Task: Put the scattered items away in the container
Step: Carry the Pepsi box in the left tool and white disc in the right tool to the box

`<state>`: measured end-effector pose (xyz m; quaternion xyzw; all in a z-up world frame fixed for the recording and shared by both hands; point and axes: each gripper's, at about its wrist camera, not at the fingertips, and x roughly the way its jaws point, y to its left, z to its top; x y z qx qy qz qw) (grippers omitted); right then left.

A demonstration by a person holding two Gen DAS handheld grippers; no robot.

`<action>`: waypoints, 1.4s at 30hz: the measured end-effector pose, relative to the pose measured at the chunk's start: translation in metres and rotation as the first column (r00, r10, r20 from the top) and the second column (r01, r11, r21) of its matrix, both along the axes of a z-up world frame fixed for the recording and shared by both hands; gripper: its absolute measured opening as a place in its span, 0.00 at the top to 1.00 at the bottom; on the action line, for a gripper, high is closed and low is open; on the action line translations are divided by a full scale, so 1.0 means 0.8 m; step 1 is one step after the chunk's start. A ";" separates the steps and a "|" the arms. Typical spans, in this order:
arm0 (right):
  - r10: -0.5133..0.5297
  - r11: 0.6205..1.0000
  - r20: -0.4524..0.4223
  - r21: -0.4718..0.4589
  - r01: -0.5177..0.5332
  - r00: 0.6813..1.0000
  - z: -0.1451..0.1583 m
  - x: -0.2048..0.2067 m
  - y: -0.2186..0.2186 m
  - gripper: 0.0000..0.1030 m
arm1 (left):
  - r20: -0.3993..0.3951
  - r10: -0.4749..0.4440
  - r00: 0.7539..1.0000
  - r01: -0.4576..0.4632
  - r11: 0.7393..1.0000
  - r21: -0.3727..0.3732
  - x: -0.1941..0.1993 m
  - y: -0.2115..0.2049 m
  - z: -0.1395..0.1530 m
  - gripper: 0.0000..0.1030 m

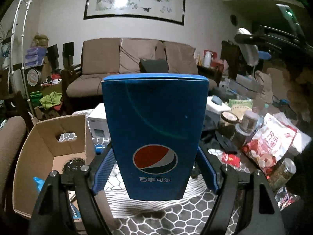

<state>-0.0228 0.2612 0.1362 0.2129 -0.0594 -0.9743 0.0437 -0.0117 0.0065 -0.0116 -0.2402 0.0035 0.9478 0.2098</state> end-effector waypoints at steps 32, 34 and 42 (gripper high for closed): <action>-0.203 0.977 0.017 0.065 0.201 0.979 -0.108 0.060 0.002 0.25 | -0.057 0.144 0.988 -0.142 0.989 0.038 0.008 -0.021 -0.001 0.23; -0.197 0.979 0.028 0.055 0.195 0.980 -0.111 0.059 0.005 0.25 | -0.059 0.146 0.987 -0.144 0.989 0.039 0.009 -0.026 -0.001 0.23; -0.128 0.989 0.048 0.081 0.124 0.991 -0.122 0.049 -0.026 0.25 | -0.065 0.176 0.982 -0.172 0.983 0.061 0.010 -0.049 0.008 0.23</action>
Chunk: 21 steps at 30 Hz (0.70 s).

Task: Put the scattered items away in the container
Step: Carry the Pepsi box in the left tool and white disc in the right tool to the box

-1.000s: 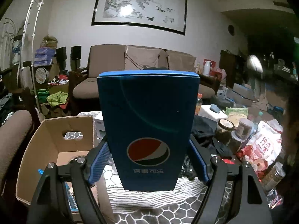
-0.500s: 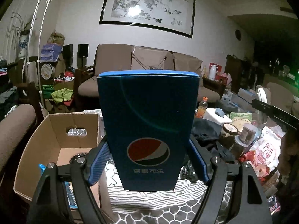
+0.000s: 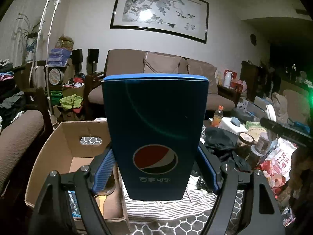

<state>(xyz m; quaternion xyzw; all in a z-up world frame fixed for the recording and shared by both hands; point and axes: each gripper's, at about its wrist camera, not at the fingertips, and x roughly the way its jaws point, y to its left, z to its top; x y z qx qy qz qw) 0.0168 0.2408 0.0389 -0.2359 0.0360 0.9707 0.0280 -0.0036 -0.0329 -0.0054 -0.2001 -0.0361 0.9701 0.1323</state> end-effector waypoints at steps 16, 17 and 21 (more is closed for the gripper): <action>0.183 0.983 0.037 0.015 -0.183 0.982 -0.028 -0.019 -0.099 0.25 | 0.024 0.187 0.982 -0.188 0.981 0.052 0.005 -0.116 0.017 0.23; 0.190 0.982 0.040 0.014 -0.191 0.981 -0.030 -0.020 -0.104 0.25 | 0.049 0.213 0.976 -0.215 0.976 0.046 0.002 -0.126 0.014 0.23; 0.218 0.975 0.053 0.020 -0.219 0.975 -0.035 -0.023 -0.121 0.25 | 0.206 0.245 0.947 -0.250 0.968 -0.001 -0.020 -0.158 -0.010 0.23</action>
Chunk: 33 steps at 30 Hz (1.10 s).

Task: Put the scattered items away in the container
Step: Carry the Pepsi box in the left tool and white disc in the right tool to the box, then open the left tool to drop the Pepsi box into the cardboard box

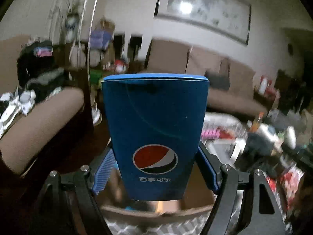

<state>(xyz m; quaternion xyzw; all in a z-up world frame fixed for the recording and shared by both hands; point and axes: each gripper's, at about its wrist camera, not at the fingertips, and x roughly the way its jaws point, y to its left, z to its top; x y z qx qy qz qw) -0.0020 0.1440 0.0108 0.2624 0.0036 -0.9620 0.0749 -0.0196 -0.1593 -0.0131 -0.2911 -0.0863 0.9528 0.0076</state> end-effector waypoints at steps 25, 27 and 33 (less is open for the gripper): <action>0.087 0.996 0.079 0.008 -0.088 0.993 -0.020 -0.002 -0.025 0.25 | 0.121 0.028 0.992 -0.005 0.982 -0.190 -0.033 0.026 -0.014 0.00; 0.086 0.996 0.082 0.005 -0.086 0.993 -0.021 -0.002 -0.026 0.25 | 0.161 0.032 0.986 0.000 0.981 -0.194 -0.039 0.025 -0.021 0.00; 0.144 0.989 0.105 -0.036 -0.141 0.984 -0.023 -0.006 -0.043 0.25 | 0.049 0.096 0.994 -0.088 0.986 -0.141 -0.017 -0.001 0.001 0.00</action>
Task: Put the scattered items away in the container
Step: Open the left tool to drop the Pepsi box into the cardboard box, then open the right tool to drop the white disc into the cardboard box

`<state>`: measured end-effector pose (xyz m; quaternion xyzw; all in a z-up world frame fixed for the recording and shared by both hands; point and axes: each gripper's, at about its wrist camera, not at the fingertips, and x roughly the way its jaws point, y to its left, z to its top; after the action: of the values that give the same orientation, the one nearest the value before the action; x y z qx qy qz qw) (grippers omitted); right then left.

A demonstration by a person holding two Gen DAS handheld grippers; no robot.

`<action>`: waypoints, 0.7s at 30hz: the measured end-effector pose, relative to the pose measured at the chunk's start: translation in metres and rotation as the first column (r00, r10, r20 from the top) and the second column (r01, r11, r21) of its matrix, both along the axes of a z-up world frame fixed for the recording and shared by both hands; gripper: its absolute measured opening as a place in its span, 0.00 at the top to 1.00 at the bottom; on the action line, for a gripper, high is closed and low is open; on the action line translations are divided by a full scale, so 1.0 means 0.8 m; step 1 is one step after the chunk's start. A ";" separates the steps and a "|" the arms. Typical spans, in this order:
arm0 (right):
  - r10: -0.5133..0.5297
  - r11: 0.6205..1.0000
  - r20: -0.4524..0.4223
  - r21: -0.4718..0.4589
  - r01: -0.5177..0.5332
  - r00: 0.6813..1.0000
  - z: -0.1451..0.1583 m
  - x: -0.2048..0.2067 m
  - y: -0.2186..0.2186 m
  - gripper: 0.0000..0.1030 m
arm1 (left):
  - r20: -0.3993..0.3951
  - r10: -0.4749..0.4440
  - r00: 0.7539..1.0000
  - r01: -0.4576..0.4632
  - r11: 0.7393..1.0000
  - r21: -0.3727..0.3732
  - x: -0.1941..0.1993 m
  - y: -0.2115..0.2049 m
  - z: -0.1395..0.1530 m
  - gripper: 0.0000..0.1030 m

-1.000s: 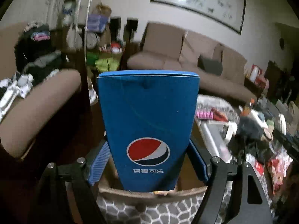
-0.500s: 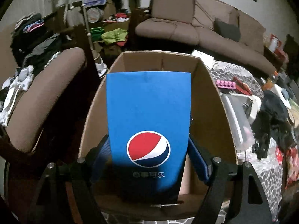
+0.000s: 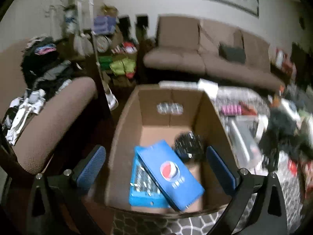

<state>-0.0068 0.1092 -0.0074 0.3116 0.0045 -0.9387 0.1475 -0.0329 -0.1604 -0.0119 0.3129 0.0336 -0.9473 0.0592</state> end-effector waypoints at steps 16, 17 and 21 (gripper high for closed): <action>0.335 0.936 0.164 0.058 -0.348 0.928 -0.030 -0.087 -0.218 0.25 | -0.042 0.195 0.980 -0.183 0.963 0.197 0.017 -0.099 0.012 0.00; 0.340 0.932 0.187 0.067 -0.357 0.922 -0.037 -0.097 -0.234 0.25 | -0.039 0.201 0.979 -0.190 0.961 0.200 0.018 -0.103 0.011 0.00; 0.338 0.929 0.270 0.060 -0.366 0.901 -0.061 -0.118 -0.267 0.25 | -0.028 0.227 0.973 -0.214 0.947 0.237 0.021 -0.122 0.009 0.00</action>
<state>-0.1013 -0.1042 -0.0559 0.4314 0.0931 -0.8468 0.2968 -0.0158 -0.2581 -0.0046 0.2856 0.1809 -0.9325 0.1269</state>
